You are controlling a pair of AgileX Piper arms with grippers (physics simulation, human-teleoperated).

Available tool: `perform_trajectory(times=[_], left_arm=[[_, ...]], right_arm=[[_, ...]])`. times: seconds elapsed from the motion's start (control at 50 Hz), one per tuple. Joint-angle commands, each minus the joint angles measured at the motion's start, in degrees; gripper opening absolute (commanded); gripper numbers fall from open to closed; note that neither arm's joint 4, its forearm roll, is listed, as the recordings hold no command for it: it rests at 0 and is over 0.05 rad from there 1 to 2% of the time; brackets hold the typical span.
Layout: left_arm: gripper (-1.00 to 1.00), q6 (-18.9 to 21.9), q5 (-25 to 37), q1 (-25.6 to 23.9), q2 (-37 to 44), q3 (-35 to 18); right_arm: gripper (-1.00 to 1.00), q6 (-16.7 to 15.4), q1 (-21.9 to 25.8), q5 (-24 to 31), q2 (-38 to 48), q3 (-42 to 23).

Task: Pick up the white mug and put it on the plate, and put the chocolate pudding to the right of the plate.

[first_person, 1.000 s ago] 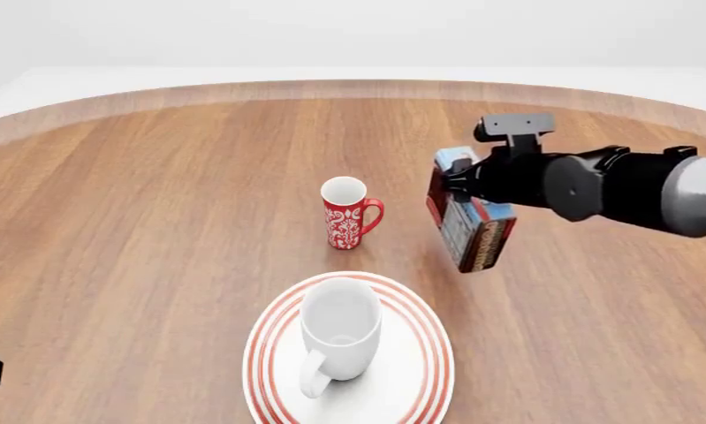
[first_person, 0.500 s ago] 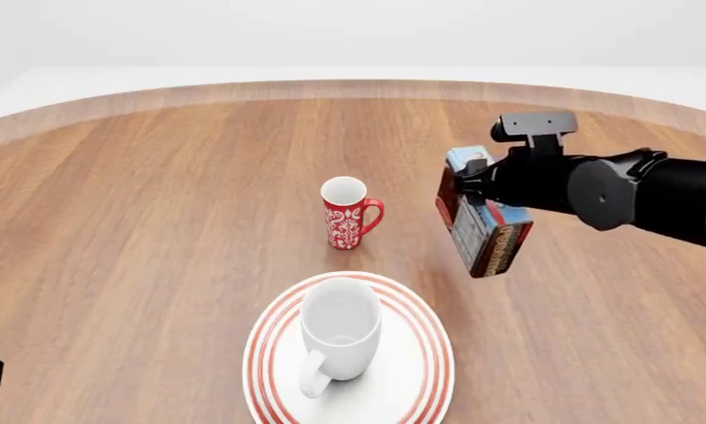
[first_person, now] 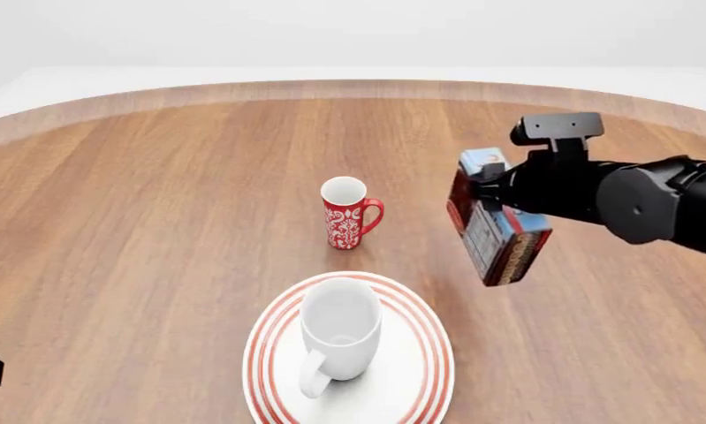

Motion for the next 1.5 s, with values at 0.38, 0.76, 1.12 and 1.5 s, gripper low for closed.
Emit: perform_trajectory(times=[0.38,0.76,1.12,1.5], left_arm=[[1.00,0.2,0.0,-0.1,0.0,0.0],[1.00,0.2,0.0,0.0,0.0,0.0],[1.00,0.5,0.1,-0.1,0.0,0.0],[1.00,0.7,0.1,0.0,0.0,0.0]], right_arm=[[-1.00,-0.3,-2.1,2.1,-9.2,6.5],[-1.00,-0.4,-3.7,3.3,-13.4,9.7],[-1.00,-1.8,-5.7,4.7,-18.1,13.5],[-1.00,-4.8,-8.1,5.4,-21.1,16.0]])
